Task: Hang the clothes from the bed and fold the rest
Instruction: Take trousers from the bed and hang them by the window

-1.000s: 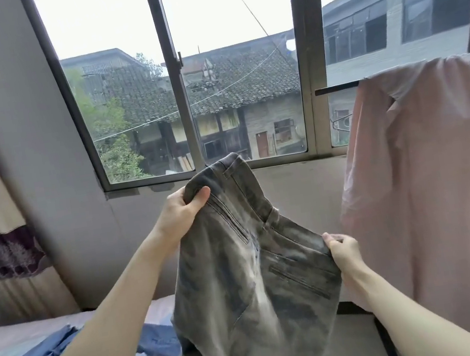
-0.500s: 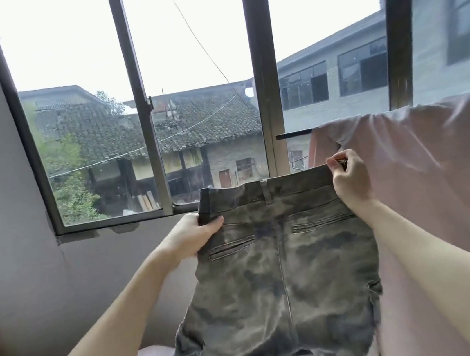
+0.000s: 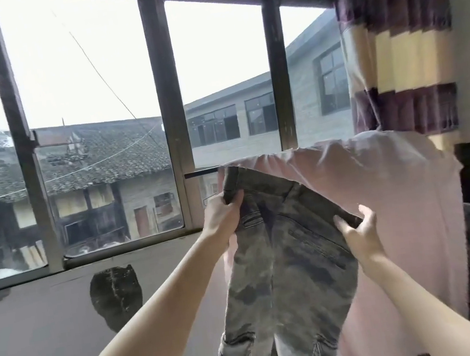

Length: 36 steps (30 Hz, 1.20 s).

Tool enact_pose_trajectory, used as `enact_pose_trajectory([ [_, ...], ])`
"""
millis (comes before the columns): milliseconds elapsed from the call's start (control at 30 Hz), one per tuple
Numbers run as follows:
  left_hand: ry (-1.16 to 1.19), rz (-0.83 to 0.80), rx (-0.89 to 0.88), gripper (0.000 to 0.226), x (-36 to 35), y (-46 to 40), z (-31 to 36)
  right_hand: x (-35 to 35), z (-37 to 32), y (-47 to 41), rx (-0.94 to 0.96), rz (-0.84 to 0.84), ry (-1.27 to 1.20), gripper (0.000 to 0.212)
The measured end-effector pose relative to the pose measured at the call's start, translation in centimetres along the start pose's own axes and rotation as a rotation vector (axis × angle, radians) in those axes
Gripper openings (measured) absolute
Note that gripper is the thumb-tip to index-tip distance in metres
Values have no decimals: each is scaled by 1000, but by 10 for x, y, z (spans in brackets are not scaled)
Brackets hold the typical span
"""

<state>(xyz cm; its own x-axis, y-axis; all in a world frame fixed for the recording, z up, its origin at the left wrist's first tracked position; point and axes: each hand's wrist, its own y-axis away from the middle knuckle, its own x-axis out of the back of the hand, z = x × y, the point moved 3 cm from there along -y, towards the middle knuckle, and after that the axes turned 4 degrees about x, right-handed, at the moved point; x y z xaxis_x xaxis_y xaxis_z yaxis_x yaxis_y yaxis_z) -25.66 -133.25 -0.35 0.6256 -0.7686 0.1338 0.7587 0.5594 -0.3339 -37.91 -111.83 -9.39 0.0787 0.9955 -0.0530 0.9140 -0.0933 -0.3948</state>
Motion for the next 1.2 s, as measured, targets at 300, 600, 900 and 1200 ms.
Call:
enact_pose_trajectory([
  [300,88,39,213,17,-4,-4,-66,26,43,26,-364,-422,265,21],
  [600,-50,108,179,18,70,16,-94,-44,17,35,-175,-176,116,33],
  [900,-157,128,224,31,119,56,-117,-91,-6,72,-194,-182,-101,32],
  [1200,-319,50,118,27,72,105,-133,-136,-8,147,-147,-524,-139,27],
])
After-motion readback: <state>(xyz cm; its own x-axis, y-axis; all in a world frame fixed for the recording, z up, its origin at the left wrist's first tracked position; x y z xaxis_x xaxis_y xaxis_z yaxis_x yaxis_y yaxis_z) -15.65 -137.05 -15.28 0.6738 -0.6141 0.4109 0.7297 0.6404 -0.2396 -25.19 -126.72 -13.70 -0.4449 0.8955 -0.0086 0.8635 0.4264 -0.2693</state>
